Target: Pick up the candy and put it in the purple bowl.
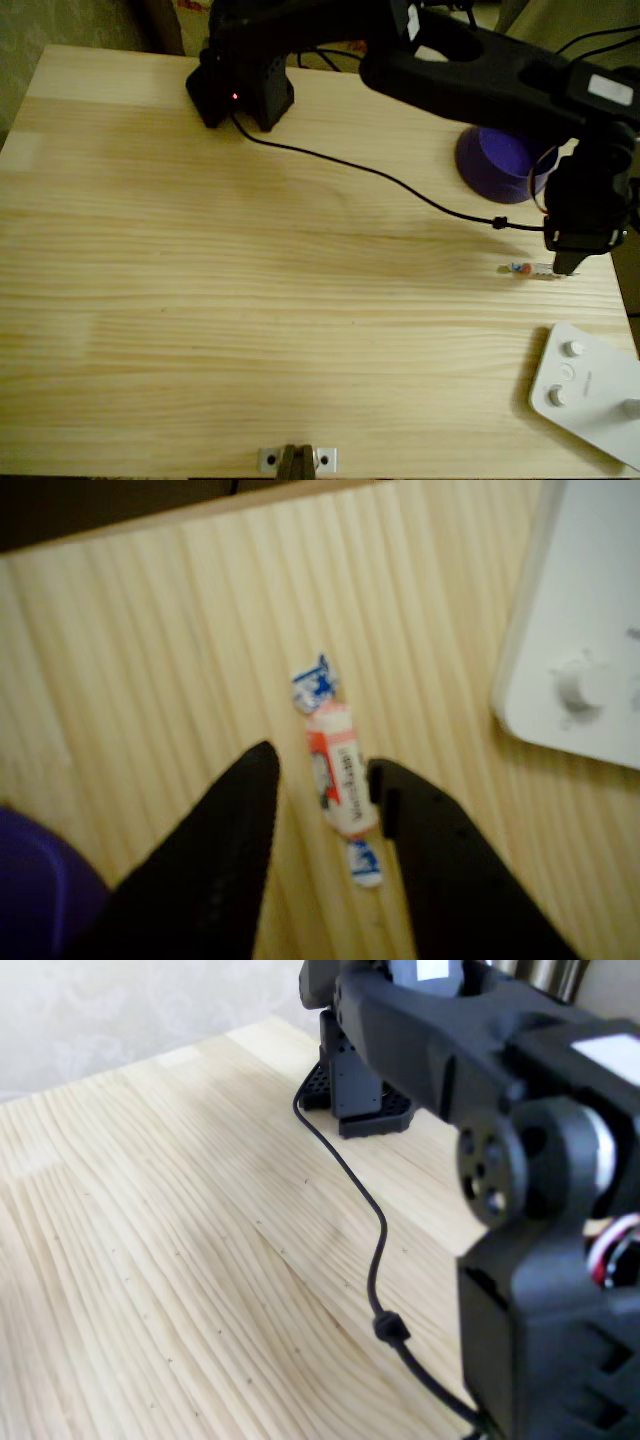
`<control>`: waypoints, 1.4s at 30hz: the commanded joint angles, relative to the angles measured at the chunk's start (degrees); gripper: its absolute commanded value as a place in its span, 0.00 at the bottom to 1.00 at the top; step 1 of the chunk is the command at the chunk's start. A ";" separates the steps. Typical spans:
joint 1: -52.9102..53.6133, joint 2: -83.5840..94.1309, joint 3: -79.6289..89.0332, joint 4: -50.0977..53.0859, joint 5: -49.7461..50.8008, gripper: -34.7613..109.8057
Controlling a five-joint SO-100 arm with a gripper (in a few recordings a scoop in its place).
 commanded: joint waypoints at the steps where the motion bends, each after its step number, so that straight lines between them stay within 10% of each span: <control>1: 0.26 8.44 0.70 -0.35 -0.26 0.37; 42: 1.05 11.43 6.59 -4.31 11.95 0.32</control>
